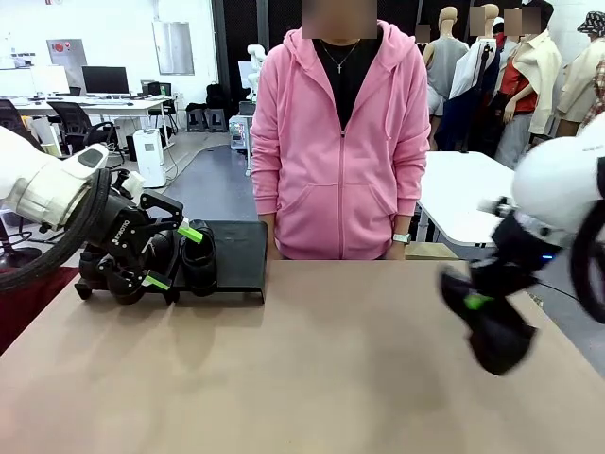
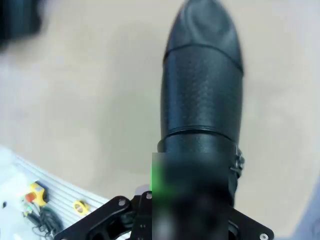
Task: Organize the shoes by placing them on the stand.
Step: Pick up one Shoe and place it in the middle of the table.
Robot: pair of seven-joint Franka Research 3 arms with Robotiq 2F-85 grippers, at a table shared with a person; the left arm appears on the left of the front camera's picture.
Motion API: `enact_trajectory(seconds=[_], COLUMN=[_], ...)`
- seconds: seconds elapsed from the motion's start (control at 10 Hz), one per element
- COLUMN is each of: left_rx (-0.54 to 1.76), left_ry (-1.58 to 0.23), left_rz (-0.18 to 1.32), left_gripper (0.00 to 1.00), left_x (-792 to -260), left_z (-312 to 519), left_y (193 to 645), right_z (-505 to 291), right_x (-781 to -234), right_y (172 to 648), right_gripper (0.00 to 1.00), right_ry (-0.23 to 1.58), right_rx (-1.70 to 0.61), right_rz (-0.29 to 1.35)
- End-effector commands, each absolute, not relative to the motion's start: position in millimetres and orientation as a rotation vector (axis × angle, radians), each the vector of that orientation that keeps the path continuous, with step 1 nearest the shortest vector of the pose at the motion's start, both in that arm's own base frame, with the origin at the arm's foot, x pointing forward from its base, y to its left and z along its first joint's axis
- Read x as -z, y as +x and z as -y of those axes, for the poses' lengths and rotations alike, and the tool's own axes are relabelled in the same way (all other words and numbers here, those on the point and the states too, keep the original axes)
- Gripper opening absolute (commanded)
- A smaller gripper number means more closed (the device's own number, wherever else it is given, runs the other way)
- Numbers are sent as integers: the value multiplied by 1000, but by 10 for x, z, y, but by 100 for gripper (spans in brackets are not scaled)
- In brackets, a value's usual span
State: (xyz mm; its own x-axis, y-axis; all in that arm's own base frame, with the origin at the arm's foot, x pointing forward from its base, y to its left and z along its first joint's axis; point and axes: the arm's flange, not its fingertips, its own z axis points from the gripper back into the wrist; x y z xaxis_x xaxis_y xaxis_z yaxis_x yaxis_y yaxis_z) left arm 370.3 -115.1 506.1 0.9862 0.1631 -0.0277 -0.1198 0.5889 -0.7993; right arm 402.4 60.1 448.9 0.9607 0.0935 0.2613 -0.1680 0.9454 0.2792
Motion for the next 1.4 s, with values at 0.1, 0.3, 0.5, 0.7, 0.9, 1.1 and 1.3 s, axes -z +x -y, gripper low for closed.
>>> enact_trajectory(seconds=[0.1, 0.3, 0.5, 0.7, 0.9, 1.1, 1.3], left_rx=[-159, -159, -159, -159, -159, -159, -159], left_ry=[-929, -929, -929, -929, -929, -929, -929], left_rz=[48, 48, 48, 48, 48, 48, 48], left_gripper=[100, 100, 100, 100, 100, 100, 100], left_x=[-5070, -5070, -5070, -5070, -5070, -5070, -5070], left_z=[1141, 1141, 1141, 1141, 1141, 1141, 1141], left_y=[3698, 3698, 3698, 3698, 3698, 3698, 3698], right_z=[-1628, -2265, -2727, -2926, -2952, -2987, -2906], right_x=[-4284, -4028, -3769, -3600, -3563, -3528, -3597], right_y=[3961, 4032, 4083, 4033, 3991, 3963, 3919], right_gripper=[0, 0, 0, 0, 0, 59, 100], right_ry=[581, 595, 556, 557, 618, 629, 676], right_rx=[-231, -227, -190, -251, -351, -336, -358], right_rz=[172, 56, 59, 87, 133, 102, 75])
